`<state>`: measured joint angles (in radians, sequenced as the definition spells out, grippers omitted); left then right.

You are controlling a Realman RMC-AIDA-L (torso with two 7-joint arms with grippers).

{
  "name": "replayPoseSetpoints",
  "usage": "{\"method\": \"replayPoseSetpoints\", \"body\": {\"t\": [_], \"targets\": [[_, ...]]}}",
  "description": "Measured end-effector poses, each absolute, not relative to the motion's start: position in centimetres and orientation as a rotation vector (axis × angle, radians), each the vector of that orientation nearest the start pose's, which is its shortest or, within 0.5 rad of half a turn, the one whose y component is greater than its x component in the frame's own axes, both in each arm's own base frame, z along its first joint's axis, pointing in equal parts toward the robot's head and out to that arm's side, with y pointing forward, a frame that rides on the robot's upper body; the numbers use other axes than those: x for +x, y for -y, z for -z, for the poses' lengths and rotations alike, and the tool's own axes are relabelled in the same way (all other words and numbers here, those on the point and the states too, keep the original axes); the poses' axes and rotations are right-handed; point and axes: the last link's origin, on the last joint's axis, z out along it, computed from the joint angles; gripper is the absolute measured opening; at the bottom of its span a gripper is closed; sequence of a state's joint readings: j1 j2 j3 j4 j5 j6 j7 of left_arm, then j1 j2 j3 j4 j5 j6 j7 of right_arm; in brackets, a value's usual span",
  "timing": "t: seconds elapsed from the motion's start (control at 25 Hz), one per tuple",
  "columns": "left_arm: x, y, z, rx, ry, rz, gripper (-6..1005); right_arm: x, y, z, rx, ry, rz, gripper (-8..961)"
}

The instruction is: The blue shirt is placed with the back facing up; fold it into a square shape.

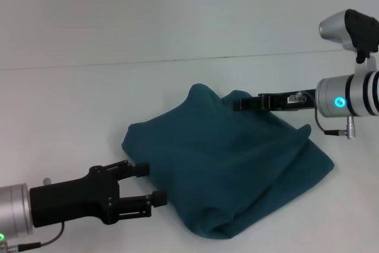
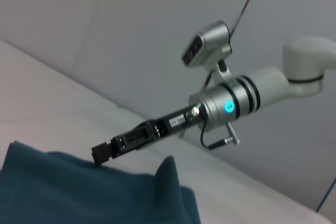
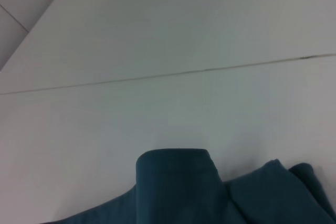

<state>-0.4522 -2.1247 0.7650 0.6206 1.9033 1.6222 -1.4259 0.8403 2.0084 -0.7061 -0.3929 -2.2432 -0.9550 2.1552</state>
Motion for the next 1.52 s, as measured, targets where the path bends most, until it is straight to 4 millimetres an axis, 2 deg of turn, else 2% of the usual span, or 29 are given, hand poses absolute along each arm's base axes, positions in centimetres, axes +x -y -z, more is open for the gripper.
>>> {"method": "replayPoseSetpoints", "body": {"t": [0.4, 0.72, 0.92, 1.28, 1.52], "targets": [[-25.6, -30.0, 2.4, -2.772, 0.766, 0.870, 873, 25.7, -43.0, 2.3, -2.205, -1.472, -0.366, 775], [-25.6, -30.0, 2.4, -2.773, 0.775, 0.871, 874, 25.3, -43.0, 2.7, -2.233, -1.449, -0.348, 639], [-25.7, -30.0, 2.4, -2.772, 0.779, 0.870, 874, 24.9, -42.9, 3.1, -2.259, -1.424, -0.328, 391], [-25.7, -30.0, 2.4, -2.772, 0.781, 0.870, 873, 24.8, -43.1, 3.1, -2.256, -1.389, -0.347, 195], [-25.6, -30.0, 2.4, -2.775, 0.781, 0.874, 873, 24.0, -43.5, 2.5, -2.263, -1.321, -0.453, 51]]}}
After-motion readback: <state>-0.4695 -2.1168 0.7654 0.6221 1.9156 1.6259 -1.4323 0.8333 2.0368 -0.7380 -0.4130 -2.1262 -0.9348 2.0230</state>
